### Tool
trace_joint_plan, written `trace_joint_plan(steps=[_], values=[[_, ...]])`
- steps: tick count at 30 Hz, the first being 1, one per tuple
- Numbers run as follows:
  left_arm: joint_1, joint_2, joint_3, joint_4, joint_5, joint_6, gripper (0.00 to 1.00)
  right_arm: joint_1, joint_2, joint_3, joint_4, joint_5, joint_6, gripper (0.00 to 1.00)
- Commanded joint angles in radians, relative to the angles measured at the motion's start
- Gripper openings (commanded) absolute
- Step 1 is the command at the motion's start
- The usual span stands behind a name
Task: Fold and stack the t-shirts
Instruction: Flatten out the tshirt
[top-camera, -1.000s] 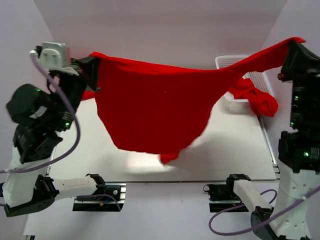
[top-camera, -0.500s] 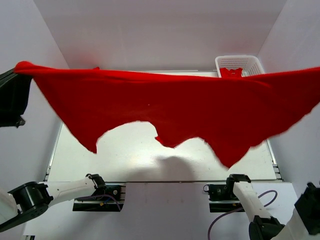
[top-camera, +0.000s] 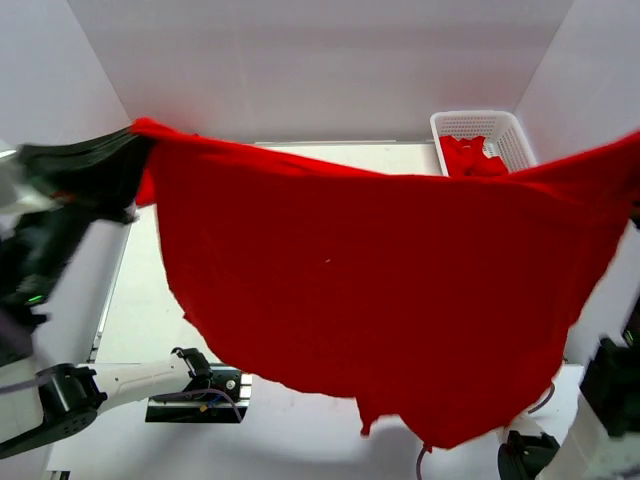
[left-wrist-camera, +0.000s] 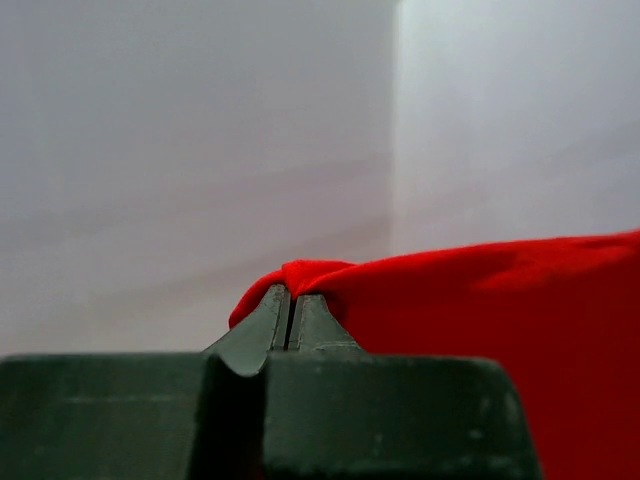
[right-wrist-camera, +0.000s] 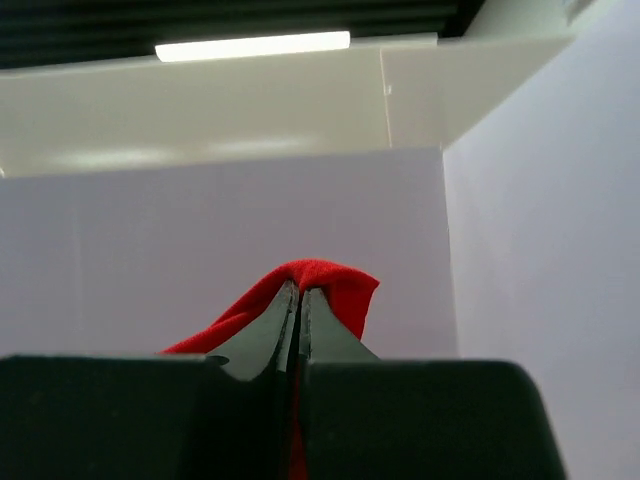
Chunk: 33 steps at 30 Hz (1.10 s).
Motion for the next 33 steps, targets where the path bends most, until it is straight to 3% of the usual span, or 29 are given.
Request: trace_joint_plan(steps=[1, 2, 6, 10, 11, 16, 22, 27, 33], values=[[0.007, 0.049, -0.148, 0.119, -0.234, 0.022, 0.00, 0.001, 0.091, -0.130, 0.054, 0.005, 0.014, 0.00], [-0.010, 0.049, -0.194, 0.156, -0.344, 0.023, 0.00, -0.002, 0.112, -0.190, 0.060, -0.010, 0.031, 0.00], [-0.001, 0.040, -0.528, 0.391, -0.557, 0.010, 0.00, -0.001, 0.169, -0.367, 0.134, -0.059, 0.079, 0.00], [0.008, 0.084, -0.699, 0.511, -0.745, -0.013, 0.00, -0.002, 0.278, -0.532, 0.210, -0.087, 0.129, 0.00], [0.018, 0.101, -0.728, 0.558, -0.812, -0.022, 0.00, -0.001, 0.296, -0.568, 0.238, -0.162, 0.140, 0.00], [0.118, 0.252, -0.838, 0.560, -0.792, -0.156, 0.00, 0.002, 0.509, -0.645, 0.305, -0.303, 0.214, 0.00], [0.286, 0.558, -0.794, 0.563, -0.675, -0.240, 0.00, 0.012, 0.819, -0.564, 0.336, -0.447, 0.246, 0.00], [0.418, 0.772, -0.688, 0.636, -0.592, -0.261, 0.00, 0.047, 1.020, -0.361, 0.298, -0.458, 0.217, 0.00], [0.570, 1.083, -0.456, 0.628, -0.401, -0.287, 0.00, 0.078, 1.229, -0.174, 0.238, -0.417, 0.171, 0.00]])
